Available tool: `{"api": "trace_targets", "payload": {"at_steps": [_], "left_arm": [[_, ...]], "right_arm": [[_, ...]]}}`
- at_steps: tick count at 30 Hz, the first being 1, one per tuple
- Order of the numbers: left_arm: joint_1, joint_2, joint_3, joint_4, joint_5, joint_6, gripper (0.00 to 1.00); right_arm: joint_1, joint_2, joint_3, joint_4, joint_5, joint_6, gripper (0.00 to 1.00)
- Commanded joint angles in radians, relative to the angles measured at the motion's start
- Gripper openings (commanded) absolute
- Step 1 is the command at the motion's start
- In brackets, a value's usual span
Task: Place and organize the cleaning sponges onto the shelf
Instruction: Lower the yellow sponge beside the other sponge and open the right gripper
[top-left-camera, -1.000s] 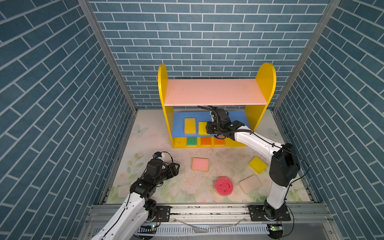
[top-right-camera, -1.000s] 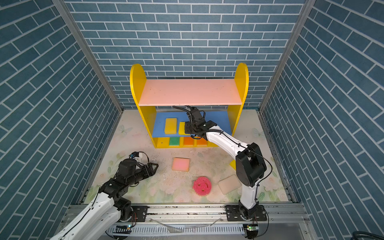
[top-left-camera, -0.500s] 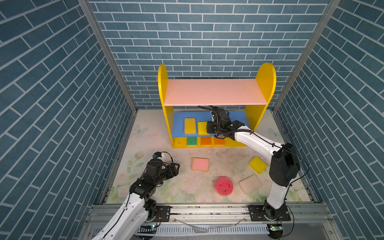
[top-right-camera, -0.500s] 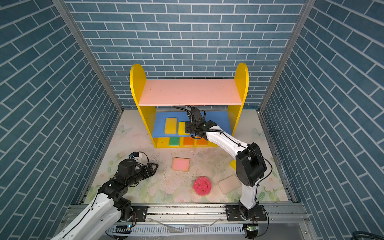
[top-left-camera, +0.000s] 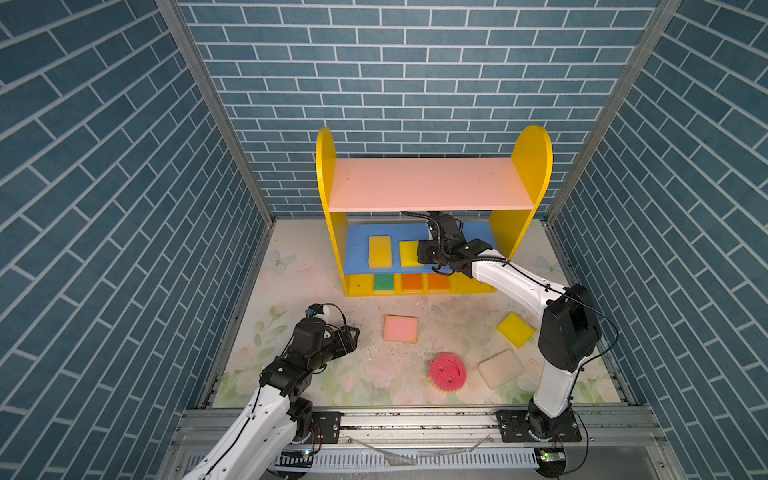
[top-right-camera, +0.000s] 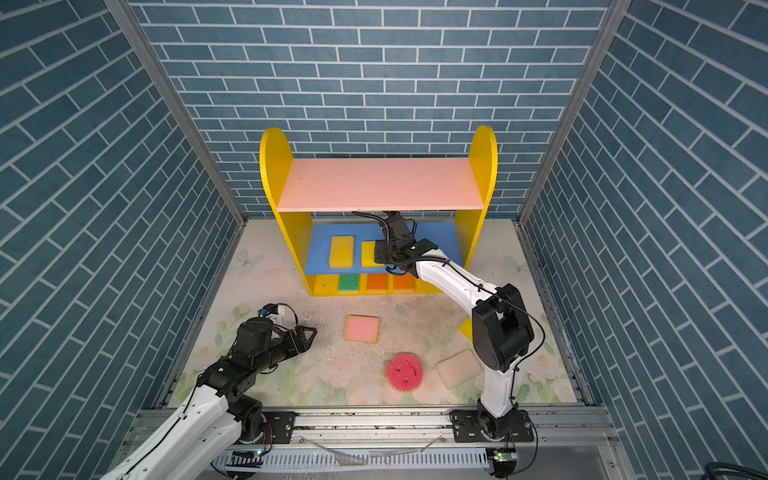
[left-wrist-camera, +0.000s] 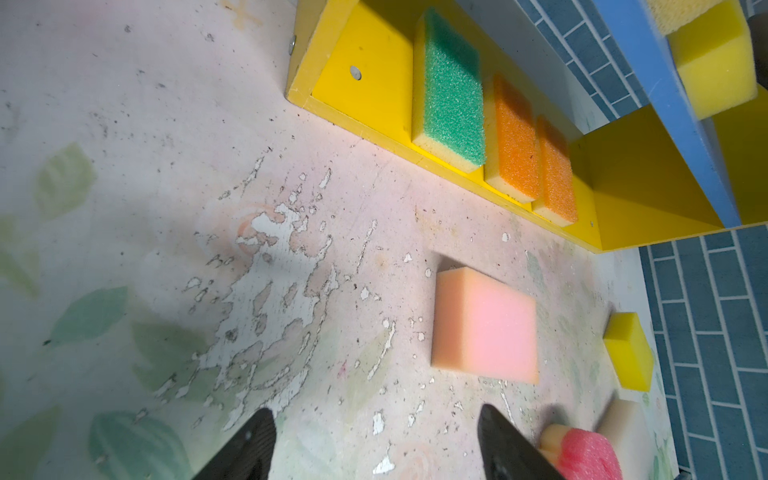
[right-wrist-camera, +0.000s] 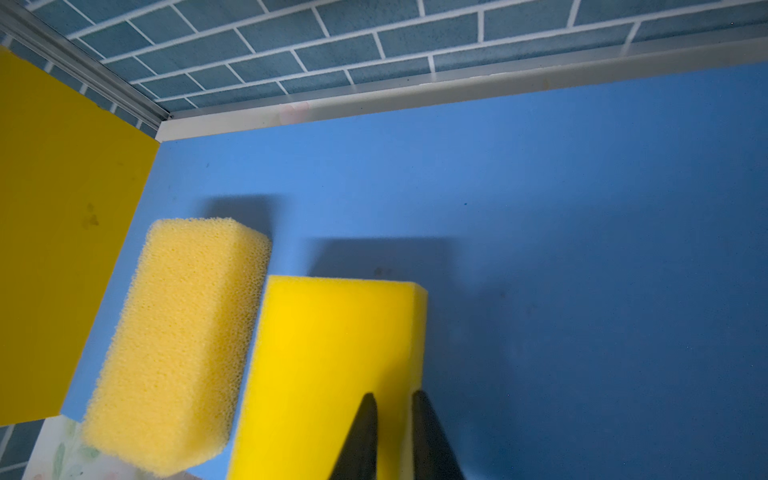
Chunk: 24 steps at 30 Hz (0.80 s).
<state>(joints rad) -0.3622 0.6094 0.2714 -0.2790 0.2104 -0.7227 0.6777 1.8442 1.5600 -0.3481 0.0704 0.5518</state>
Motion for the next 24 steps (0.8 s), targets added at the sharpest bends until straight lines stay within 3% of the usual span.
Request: {"api": "trace_targets", "payload": {"at_steps": [1, 9, 17, 20, 24], "left_arm": [[0.001, 0.0, 0.024, -0.006, -0.005, 0.005, 0.78], [0.0, -0.003, 0.019, 0.001, -0.002, -0.002, 0.78], [0.0, -0.013, 0.011, 0.0, 0.001, -0.002, 0.78], [0.0, -0.014, 0.01, 0.001, 0.006, -0.005, 0.78], [0.0, -0.032, 0.003, -0.006, 0.006, -0.009, 0.78]], "right_arm": [[-0.013, 0.014, 0.024, 0.031, 0.006, 0.015, 0.26], [-0.017, -0.022, 0.036, 0.026, 0.009, 0.014, 0.28], [-0.015, -0.119, -0.032, 0.071, -0.003, 0.051, 0.4], [-0.013, -0.142, -0.062, 0.074, -0.021, 0.078, 0.39], [-0.003, -0.178, -0.126, 0.093, -0.045, 0.116, 0.31]]}}
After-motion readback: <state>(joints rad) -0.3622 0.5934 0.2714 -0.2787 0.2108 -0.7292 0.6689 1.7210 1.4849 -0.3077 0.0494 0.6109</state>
